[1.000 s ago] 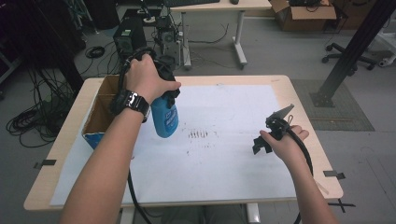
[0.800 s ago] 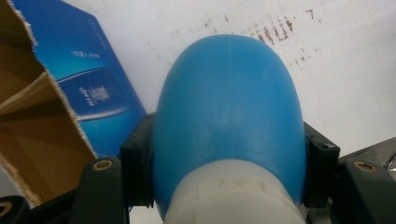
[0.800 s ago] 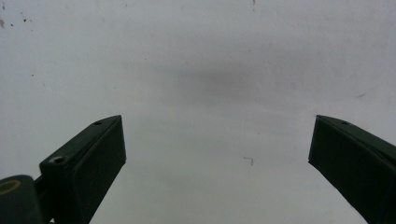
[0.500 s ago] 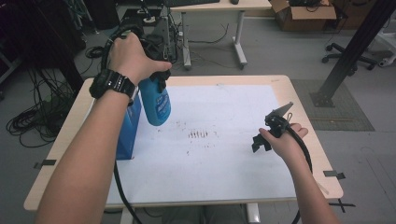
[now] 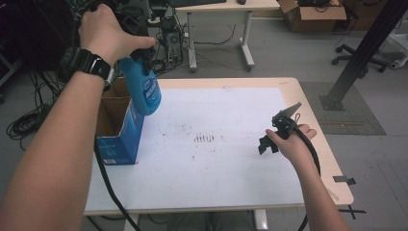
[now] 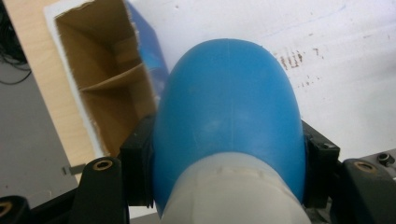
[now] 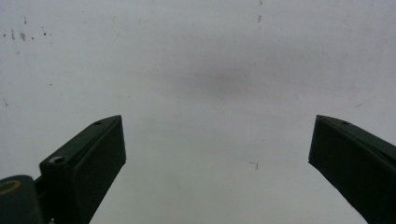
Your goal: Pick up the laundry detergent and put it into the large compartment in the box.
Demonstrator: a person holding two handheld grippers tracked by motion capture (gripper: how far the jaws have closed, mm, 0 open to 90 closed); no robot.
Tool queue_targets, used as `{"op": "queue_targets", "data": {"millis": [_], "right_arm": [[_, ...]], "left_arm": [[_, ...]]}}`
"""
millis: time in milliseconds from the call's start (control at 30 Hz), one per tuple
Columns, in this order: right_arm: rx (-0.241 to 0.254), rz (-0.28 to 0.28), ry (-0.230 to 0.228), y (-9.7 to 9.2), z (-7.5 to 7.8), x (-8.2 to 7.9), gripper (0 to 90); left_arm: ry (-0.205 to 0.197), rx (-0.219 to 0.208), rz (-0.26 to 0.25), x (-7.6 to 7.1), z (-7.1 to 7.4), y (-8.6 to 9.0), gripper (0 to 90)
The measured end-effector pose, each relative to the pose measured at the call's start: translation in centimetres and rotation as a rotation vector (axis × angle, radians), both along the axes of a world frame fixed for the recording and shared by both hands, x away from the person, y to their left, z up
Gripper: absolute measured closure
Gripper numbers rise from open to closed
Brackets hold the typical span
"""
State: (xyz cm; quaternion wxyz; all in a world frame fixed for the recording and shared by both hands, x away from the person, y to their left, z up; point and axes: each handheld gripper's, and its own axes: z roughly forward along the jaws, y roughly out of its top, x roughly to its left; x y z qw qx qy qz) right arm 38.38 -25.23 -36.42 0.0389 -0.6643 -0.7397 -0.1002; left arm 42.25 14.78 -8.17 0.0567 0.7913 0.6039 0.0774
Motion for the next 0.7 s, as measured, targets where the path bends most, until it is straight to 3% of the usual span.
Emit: {"op": "queue_targets", "data": {"millis": [400,700], "right_arm": [[-0.006,-0.001,0.002,-0.2,0.0,0.1,4.0],[-0.011,-0.013,0.013,-0.6,-0.2,0.1,4.0]], "left_arm": [[-0.007,0.009,0.126,0.2,-0.1,5.1,37.6],[-0.012,0.021,0.19,0.2,-0.5,7.8,37.6]]}}
